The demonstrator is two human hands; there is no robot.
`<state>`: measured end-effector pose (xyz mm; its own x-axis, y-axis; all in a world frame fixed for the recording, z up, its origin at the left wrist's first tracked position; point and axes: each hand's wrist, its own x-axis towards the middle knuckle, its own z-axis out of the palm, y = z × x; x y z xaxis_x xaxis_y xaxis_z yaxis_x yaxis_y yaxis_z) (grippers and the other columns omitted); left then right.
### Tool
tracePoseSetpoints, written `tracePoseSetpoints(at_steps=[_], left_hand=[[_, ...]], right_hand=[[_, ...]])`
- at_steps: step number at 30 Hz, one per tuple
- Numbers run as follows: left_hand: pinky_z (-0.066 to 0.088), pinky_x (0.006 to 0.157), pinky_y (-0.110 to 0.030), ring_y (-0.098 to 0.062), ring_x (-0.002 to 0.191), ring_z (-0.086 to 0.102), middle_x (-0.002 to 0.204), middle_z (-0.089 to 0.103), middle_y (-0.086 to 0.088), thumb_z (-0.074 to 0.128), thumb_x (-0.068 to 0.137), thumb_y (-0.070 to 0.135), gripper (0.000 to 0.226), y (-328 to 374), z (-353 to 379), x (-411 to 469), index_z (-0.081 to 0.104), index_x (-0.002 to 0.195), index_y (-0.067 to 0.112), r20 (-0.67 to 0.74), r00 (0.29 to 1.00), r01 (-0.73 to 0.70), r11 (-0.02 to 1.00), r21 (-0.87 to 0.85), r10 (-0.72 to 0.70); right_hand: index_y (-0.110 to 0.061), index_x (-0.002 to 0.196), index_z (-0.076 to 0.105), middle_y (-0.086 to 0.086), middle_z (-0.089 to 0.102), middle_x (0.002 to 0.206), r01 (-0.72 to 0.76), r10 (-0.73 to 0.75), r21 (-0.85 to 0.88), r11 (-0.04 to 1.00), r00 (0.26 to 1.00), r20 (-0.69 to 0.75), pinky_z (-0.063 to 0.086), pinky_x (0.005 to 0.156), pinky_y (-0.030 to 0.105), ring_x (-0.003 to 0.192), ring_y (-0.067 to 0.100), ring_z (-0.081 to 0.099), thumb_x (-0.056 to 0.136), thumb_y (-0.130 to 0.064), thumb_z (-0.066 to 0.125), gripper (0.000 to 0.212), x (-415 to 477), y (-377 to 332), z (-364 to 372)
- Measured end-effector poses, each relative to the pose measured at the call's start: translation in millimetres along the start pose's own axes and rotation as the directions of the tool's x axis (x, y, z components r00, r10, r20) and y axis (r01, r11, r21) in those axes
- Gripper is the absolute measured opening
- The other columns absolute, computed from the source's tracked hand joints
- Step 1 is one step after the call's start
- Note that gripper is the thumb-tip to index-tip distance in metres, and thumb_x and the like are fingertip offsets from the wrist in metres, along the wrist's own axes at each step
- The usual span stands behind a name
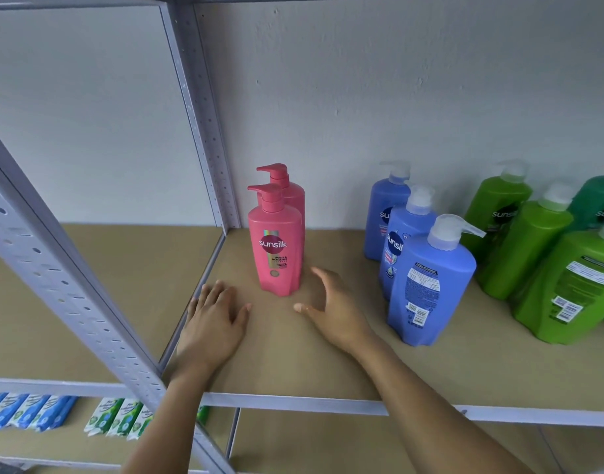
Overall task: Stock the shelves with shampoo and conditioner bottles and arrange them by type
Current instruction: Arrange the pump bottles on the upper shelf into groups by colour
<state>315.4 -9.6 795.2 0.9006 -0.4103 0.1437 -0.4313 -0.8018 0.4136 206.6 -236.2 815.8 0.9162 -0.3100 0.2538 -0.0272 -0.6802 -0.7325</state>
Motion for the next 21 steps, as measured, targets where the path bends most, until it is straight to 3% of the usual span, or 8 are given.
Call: tracePoseSetpoints(at_steps=[2, 4, 9, 14, 16, 19, 21], left_hand=[[0.026, 0.121, -0.044, -0.026, 0.149, 0.029, 0.155, 0.043, -0.002, 0.056, 0.096, 0.049, 0.058, 5, -2, 1, 0.046, 0.146, 0.021, -0.013, 1.0, 0.013, 0.995, -0.096, -0.014], [0.041, 0.11, -0.042, -0.027, 0.136, 0.047, 0.146, 0.052, -0.001, 0.065, 0.091, 0.049, 0.067, 19, -5, 2, 0.043, 0.148, 0.023, -0.031, 0.996, 0.073, 0.966, -0.247, -0.084], [0.047, 0.108, -0.039, -0.009, 0.125, 0.059, 0.141, 0.059, 0.009, 0.087, 0.067, 0.051, 0.096, 60, 2, 17, 0.039, 0.147, 0.029, 0.014, 0.987, 0.131, 0.769, -0.626, -0.157], [0.057, 0.093, -0.04, 0.005, 0.093, 0.068, 0.107, 0.07, 0.022, 0.091, 0.071, 0.034, 0.064, 76, 14, 20, 0.052, 0.121, 0.043, -0.084, 0.979, 0.091, 0.762, -0.641, -0.187], [0.057, 0.092, -0.037, 0.01, 0.089, 0.067, 0.105, 0.069, 0.024, 0.09, 0.073, 0.032, 0.063, 80, 14, 19, 0.052, 0.122, 0.041, -0.095, 0.977, 0.085, 0.76, -0.644, -0.189], [0.056, 0.092, -0.035, 0.011, 0.091, 0.066, 0.106, 0.068, 0.025, 0.09, 0.073, 0.033, 0.067, 82, 15, 16, 0.052, 0.129, 0.037, -0.089, 0.976, 0.099, 0.769, -0.632, -0.199], [0.056, 0.09, -0.037, 0.001, 0.097, 0.068, 0.108, 0.065, 0.026, 0.089, 0.073, 0.038, 0.077, 85, 16, 11, 0.044, 0.136, 0.034, -0.088, 0.973, 0.118, 0.791, -0.601, -0.212]], right_hand=[[-0.017, 0.14, 0.055, -0.002, 0.055, 0.14, 0.041, -0.042, -0.052, 0.998, 0.999, -0.009, 0.035, 0.109, 0.017, 0.127, 0.011, 0.053, 0.089, -0.036, 0.076, 0.058, -29, 9, -15], [-0.021, 0.129, 0.064, -0.009, 0.061, 0.129, 0.06, -0.061, -0.045, 0.997, 0.998, -0.015, 0.043, 0.102, 0.017, 0.117, 0.003, 0.058, 0.091, -0.036, 0.073, 0.043, -59, 17, -33], [-0.027, 0.103, 0.076, -0.024, 0.071, 0.097, 0.067, -0.078, -0.075, 0.995, 0.984, -0.159, 0.045, 0.08, 0.006, 0.089, -0.007, 0.065, 0.089, -0.023, 0.078, 0.014, -115, 34, -85], [-0.022, 0.088, 0.076, -0.019, 0.072, 0.088, 0.048, -0.109, -0.193, 0.98, 0.941, -0.32, 0.045, 0.077, 0.01, 0.081, -0.001, 0.067, 0.084, -0.008, 0.079, 0.015, -129, 74, -138], [-0.022, 0.094, 0.073, -0.015, 0.069, 0.094, 0.037, -0.118, -0.266, 0.963, 0.948, -0.295, 0.046, 0.08, 0.016, 0.088, 0.011, 0.067, 0.087, -0.019, 0.075, 0.008, -128, 93, -157], [-0.027, 0.122, 0.066, -0.017, 0.065, 0.118, -0.097, 0.064, -0.16, 0.982, 0.977, -0.202, 0.043, 0.091, 0.013, 0.109, 0.006, 0.063, 0.086, -0.055, 0.072, 0.045, -126, 110, -173], [-0.031, 0.135, 0.057, -0.02, 0.063, 0.128, -0.132, 0.127, -0.023, 0.991, 0.981, -0.146, 0.043, 0.099, 0.019, 0.119, -0.002, 0.059, 0.076, -0.067, 0.074, 0.071, -122, 109, -172]])
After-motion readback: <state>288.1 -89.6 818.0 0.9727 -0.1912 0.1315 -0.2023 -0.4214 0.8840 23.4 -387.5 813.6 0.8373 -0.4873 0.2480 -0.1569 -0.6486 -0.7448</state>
